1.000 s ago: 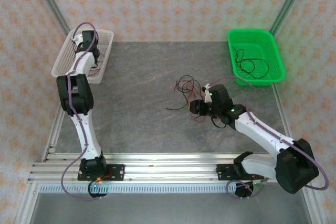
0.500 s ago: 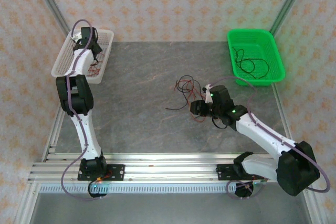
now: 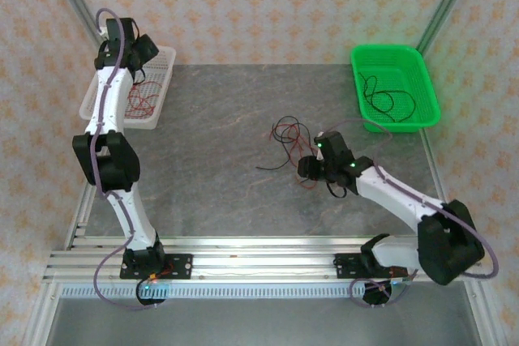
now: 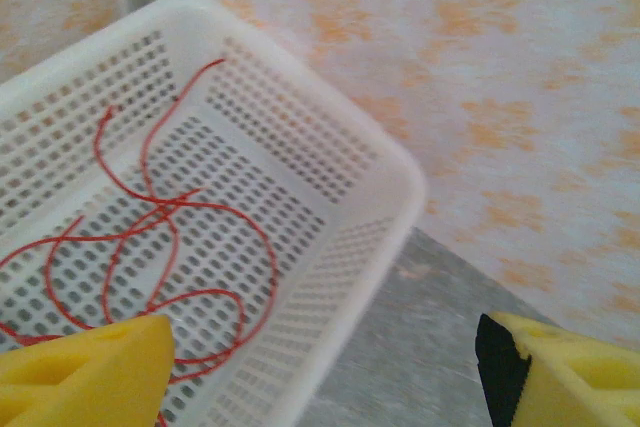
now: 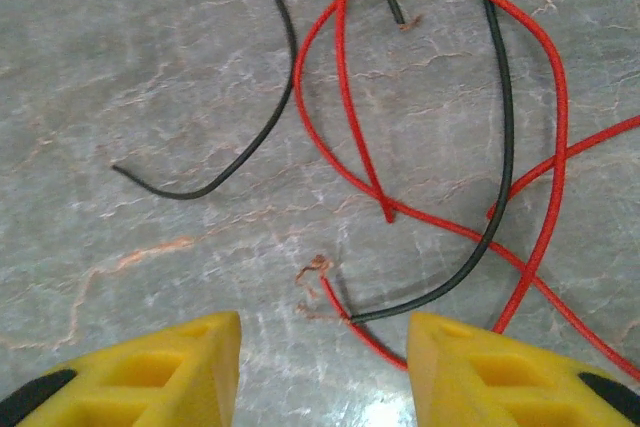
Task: Untangle the cables
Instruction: Place the cable into the container.
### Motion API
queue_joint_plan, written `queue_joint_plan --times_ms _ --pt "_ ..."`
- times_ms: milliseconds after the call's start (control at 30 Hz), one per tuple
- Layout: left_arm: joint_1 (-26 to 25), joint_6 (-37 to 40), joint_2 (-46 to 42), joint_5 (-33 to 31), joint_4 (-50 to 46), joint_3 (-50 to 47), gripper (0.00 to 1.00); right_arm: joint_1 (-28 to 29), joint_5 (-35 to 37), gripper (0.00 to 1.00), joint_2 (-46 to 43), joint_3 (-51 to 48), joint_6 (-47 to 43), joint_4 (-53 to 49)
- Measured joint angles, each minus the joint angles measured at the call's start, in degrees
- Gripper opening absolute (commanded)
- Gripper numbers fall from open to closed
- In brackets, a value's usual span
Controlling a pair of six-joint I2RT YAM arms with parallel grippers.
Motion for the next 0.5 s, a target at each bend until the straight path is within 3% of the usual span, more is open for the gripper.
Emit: queue_joint_plan --times_ms 300,400,500 --pt "-5.8 5.3 -0.6 8.9 -1.0 0.5 0.80 0.0 3.5 0.36 14.5 7.5 -0.5 2.8" --pt "-8.2 7.9 0.3 11.6 -1.5 2.4 0.80 0.0 5.4 0.28 18.3 9.5 -0.6 3.7" --pt "-10.4 10.3 1.5 13.8 -2.1 5.0 0.80 0.0 7.2 0.13 20.4 10.8 -0.7 4.0"
